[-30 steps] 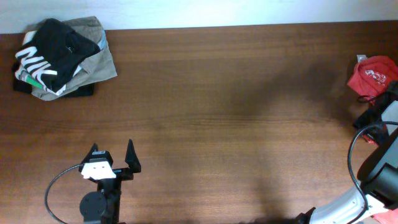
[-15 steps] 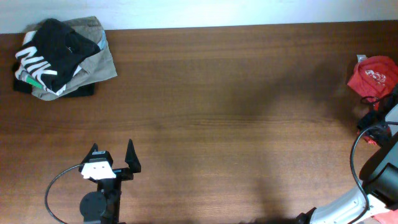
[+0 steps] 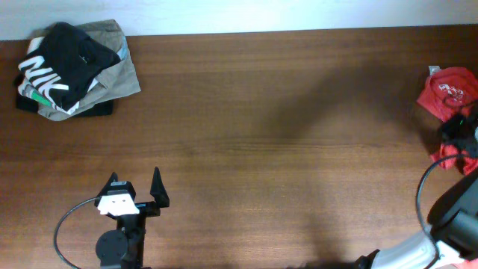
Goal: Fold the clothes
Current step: 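Drag the orange T-shirt with the right gripper to table center, then grasp the shirt's left edge with left gripper, right edge with right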
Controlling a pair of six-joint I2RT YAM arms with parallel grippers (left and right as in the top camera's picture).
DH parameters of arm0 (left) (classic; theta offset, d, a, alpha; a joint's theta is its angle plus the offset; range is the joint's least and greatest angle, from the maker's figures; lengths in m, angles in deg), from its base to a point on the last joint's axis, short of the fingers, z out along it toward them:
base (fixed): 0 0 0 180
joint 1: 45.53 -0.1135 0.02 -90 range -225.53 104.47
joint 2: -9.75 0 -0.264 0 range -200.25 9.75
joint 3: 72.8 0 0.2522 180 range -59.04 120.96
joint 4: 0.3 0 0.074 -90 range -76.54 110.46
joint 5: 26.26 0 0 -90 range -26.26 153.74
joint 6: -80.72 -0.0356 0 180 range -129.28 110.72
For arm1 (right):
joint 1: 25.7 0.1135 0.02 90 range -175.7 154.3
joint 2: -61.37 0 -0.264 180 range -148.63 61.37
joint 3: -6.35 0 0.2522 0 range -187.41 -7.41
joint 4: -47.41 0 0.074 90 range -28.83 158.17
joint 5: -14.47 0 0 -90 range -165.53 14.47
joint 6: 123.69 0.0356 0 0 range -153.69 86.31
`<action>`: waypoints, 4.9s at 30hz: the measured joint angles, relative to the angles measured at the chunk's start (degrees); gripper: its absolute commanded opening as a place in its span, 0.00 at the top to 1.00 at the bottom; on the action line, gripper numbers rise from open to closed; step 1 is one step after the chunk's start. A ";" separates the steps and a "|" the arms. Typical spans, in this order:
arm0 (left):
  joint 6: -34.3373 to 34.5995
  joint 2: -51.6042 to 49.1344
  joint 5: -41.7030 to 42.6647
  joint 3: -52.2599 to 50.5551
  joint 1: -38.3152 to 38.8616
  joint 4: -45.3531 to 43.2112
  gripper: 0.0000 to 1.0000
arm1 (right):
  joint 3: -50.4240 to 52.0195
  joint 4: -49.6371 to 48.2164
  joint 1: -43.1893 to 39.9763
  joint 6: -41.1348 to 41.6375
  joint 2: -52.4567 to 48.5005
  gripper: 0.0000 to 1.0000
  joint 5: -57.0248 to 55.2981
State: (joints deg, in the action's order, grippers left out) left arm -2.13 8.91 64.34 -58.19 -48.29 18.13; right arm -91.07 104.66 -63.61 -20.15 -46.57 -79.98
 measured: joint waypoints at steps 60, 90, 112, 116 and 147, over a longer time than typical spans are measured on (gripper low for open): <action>0.00 0.04 -0.02 0.00 0.00 0.00 0.01 | 15.67 5.44 28.55 -7.41 -0.13 0.60 9.46; 0.02 0.11 -0.02 0.00 0.00 -0.02 0.01 | -34.64 21.88 23.43 0.13 -0.66 0.01 -2.27; 0.79 -5.53 16.96 9.79 0.00 -2.86 0.01 | -21.53 51.01 23.50 14.73 28.02 0.01 0.57; -1.84 -29.57 22.05 36.76 0.00 16.68 0.01 | -7.93 45.79 23.54 17.00 36.81 0.01 -0.48; 6.62 -109.92 2.45 69.90 20.39 38.53 0.34 | 7.52 32.94 23.54 15.78 25.05 0.01 2.34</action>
State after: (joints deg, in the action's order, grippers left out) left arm 4.50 -101.01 66.79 11.70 -27.90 56.66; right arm -83.55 137.60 -40.07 -4.37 -21.53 -77.64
